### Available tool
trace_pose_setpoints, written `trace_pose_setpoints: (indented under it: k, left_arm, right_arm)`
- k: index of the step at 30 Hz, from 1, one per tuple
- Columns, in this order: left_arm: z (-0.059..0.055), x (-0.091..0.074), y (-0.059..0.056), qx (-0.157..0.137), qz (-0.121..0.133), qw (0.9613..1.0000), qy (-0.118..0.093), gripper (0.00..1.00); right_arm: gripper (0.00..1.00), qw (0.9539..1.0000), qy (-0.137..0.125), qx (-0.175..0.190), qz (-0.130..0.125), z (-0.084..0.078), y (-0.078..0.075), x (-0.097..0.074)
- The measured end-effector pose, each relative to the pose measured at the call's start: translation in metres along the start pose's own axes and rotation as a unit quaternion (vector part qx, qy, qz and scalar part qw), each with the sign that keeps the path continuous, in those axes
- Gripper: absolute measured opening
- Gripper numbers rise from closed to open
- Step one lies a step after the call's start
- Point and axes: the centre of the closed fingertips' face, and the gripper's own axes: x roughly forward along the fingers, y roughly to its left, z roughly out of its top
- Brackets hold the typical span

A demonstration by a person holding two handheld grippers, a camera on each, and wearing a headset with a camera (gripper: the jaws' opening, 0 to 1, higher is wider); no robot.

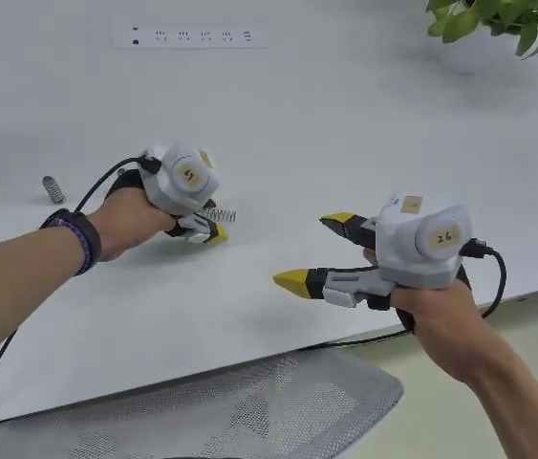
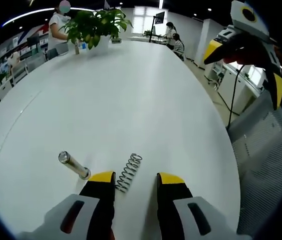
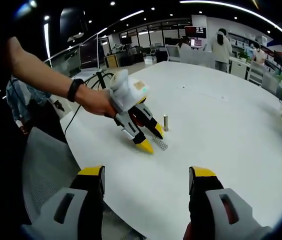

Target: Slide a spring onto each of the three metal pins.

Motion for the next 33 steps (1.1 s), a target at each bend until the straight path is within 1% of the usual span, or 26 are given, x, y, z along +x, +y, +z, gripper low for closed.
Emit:
trace_pose_setpoints:
  k: [3, 4, 6, 8, 9, 10, 11, 13, 17, 21, 25, 27, 28, 33]
  left_arm:
    - [-0.002, -0.001, 0.0, 0.011, 0.006, 0.9999, 0.005, 0.21]
    - [-0.003, -0.002, 0.001, 0.021, 0.01, 0.9997, 0.008, 0.18]
    - [-0.002, -0.002, 0.002, 0.036, 0.016, 0.9992, 0.008, 0.12]
    - [-0.002, -0.002, 0.0, 0.034, 0.017, 0.9993, 0.006, 0.07]
    - [-0.002, -0.002, -0.001, 0.041, 0.022, 0.9989, 0.007, 0.04]
    - [-0.002, -0.002, -0.001, 0.055, 0.03, 0.998, 0.01, 0.03]
    - [-0.001, -0.002, -0.002, 0.058, 0.03, 0.9978, 0.009, 0.03]
    - [-0.001, -0.002, -0.006, 0.052, 0.026, 0.9982, 0.011, 0.03]
    - [-0.005, -0.007, -0.008, 0.033, 0.025, 0.9991, 0.009, 0.02]
    - [-0.008, -0.013, -0.009, 0.027, 0.024, 0.9993, 0.004, 0.02]
    - [-0.011, -0.023, -0.01, 0.019, 0.025, 0.9995, -0.005, 0.02]
    - [-0.011, -0.03, -0.009, 0.011, 0.029, 0.9994, -0.013, 0.02]
    - [-0.011, -0.034, -0.008, 0.004, 0.031, 0.9993, -0.021, 0.02]
    - [-0.018, -0.05, -0.005, -0.006, 0.036, 0.9989, -0.028, 0.02]
  right_arm:
    - [0.67, 1.0, -0.001, 0.0, 0.001, 0.0, 0.0, 0.001]
    - [0.67, 1.0, 0.0, 0.0, 0.002, 0.0, 0.0, 0.001]
    - [0.67, 1.0, 0.0, -0.001, 0.003, 0.001, 0.001, 0.002]
    - [0.67, 1.0, -0.002, -0.001, 0.003, 0.003, 0.001, 0.002]
    - [0.67, 1.0, -0.002, -0.001, 0.003, 0.003, 0.001, 0.002]
    - [0.67, 1.0, -0.003, -0.002, 0.003, 0.004, 0.001, 0.002]
    - [0.66, 1.0, -0.003, -0.002, 0.003, 0.004, 0.001, 0.002]
    - [0.66, 1.0, -0.003, -0.002, 0.003, 0.004, 0.001, 0.002]
    - [0.66, 1.0, -0.003, -0.003, 0.004, 0.004, 0.001, 0.002]
    - [0.66, 1.0, -0.004, -0.003, 0.004, 0.005, 0.001, 0.0]
    - [0.66, 1.0, -0.006, -0.004, 0.005, 0.006, 0.001, 0.001]
    - [0.66, 1.0, -0.007, -0.004, 0.005, 0.006, 0.002, 0.001]
    - [0.66, 0.9999, -0.008, -0.004, 0.005, 0.007, 0.002, 0.001]
    - [0.66, 0.9999, -0.01, -0.006, 0.009, 0.009, 0.004, 0.003]
